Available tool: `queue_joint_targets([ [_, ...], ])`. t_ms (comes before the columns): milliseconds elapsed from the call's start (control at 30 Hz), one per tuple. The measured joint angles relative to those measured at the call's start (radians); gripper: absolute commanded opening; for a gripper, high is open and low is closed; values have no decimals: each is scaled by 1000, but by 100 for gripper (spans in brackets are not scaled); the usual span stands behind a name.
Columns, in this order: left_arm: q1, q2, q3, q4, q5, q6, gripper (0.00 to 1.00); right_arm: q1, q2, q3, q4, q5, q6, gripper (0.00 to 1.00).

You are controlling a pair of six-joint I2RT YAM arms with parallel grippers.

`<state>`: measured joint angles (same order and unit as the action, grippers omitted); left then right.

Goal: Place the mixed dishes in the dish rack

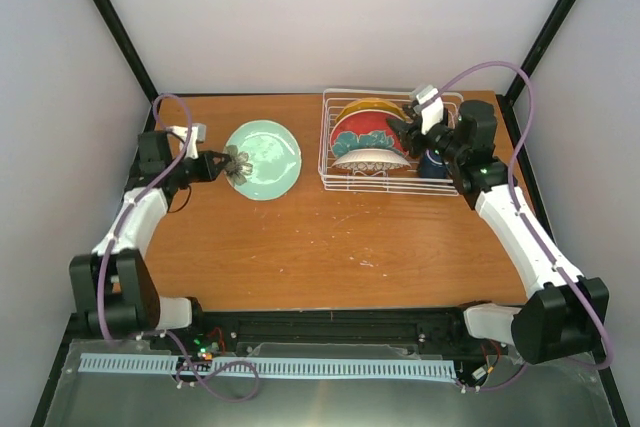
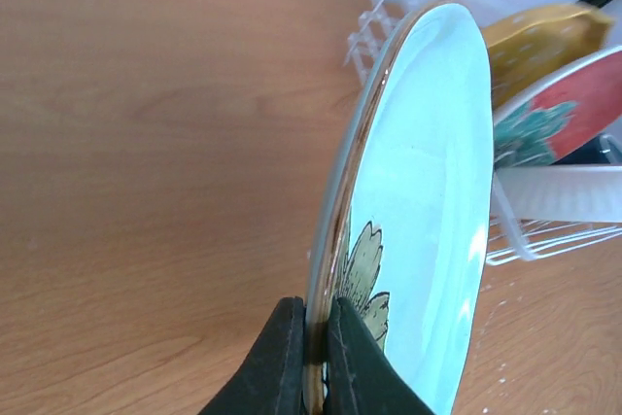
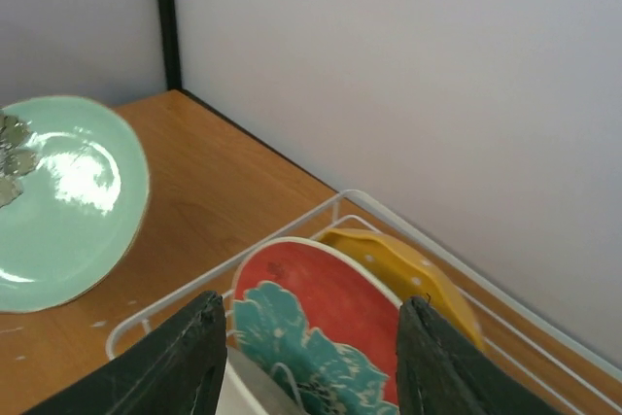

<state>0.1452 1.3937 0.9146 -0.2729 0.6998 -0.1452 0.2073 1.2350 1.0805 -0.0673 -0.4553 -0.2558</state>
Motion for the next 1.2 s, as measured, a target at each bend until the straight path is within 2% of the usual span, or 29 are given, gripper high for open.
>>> queue_joint_targets([
  [167, -10, -188, -81, 115, 11, -27, 1, 22, 34, 0, 0, -92, 6, 49],
  [400, -28, -494, -246, 320, 10, -43, 1, 173, 97, 37, -81, -174, -89, 47],
  [567, -62, -683, -325, 439, 17, -46, 1, 220, 117, 36, -103, -139, -115, 48],
  [733, -140, -766, -349, 493, 24, -41, 1, 225, 63, 10, -100, 13, -109, 47],
  [900, -214, -790, -378, 505, 12, -20, 1, 225, -64, -68, -44, 309, -43, 48],
  [1033, -326, -781, -397, 498, -65, 18, 1, 225, -156, -123, 12, 472, 9, 48],
  [1200, -525, -711, -401, 502, -220, 99, 1, 225, -212, -182, 74, 583, 57, 47],
])
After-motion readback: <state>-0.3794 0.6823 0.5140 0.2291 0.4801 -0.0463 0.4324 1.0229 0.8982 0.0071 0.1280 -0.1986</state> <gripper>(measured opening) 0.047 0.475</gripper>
